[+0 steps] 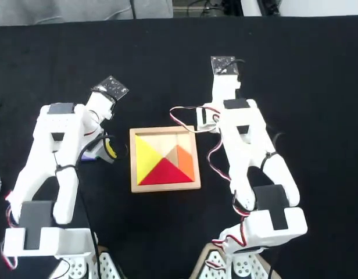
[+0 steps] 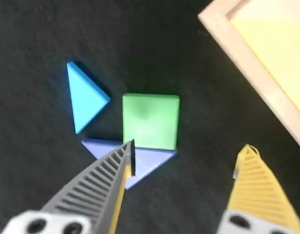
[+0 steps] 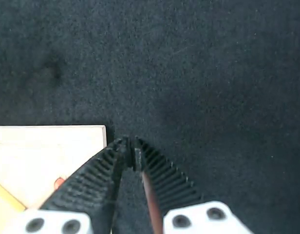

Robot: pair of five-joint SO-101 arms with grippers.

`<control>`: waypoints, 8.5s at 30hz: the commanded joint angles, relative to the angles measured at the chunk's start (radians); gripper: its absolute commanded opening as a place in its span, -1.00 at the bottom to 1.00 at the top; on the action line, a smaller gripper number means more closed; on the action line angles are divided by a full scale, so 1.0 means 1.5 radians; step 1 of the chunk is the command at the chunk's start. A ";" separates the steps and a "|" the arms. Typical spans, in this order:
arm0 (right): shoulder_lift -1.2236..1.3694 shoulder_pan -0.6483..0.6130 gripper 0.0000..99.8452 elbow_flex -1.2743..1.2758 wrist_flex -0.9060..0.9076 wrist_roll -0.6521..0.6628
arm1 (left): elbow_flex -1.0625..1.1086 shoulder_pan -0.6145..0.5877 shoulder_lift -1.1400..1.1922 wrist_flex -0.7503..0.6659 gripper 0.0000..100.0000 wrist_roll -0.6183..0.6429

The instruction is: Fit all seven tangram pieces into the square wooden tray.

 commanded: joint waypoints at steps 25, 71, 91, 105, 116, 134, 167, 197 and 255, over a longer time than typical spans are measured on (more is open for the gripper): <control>-0.037 0.009 -0.98 0.016 -0.038 -0.003 | -0.129 -0.048 0.182 -0.039 -0.34 -0.007; -0.038 0.135 -0.98 0.002 -0.061 -0.069 | -0.293 0.326 0.138 0.113 -0.83 0.276; -0.038 0.168 -0.98 0.024 -0.084 -0.068 | -0.303 0.350 0.235 0.060 -0.82 0.271; -0.038 0.168 -0.98 0.024 -0.081 -0.064 | -0.296 0.340 0.236 0.013 -0.60 0.245; -0.038 0.168 -0.98 0.024 -0.081 -0.064 | -0.284 0.335 0.237 0.018 -0.48 0.237; -0.038 0.168 -0.98 0.024 -0.081 -0.064 | -0.328 0.212 0.237 -0.053 -0.48 0.267; -0.037 0.161 -0.98 0.024 -0.085 -0.050 | -0.457 -0.094 0.349 0.065 -0.37 -0.040; -0.037 0.161 -0.98 0.023 -0.085 -0.050 | -0.660 -0.050 0.479 0.257 -0.57 -0.011; -0.037 0.149 -0.98 0.023 -0.085 -0.031 | -0.754 -0.098 0.627 0.277 -0.84 -0.075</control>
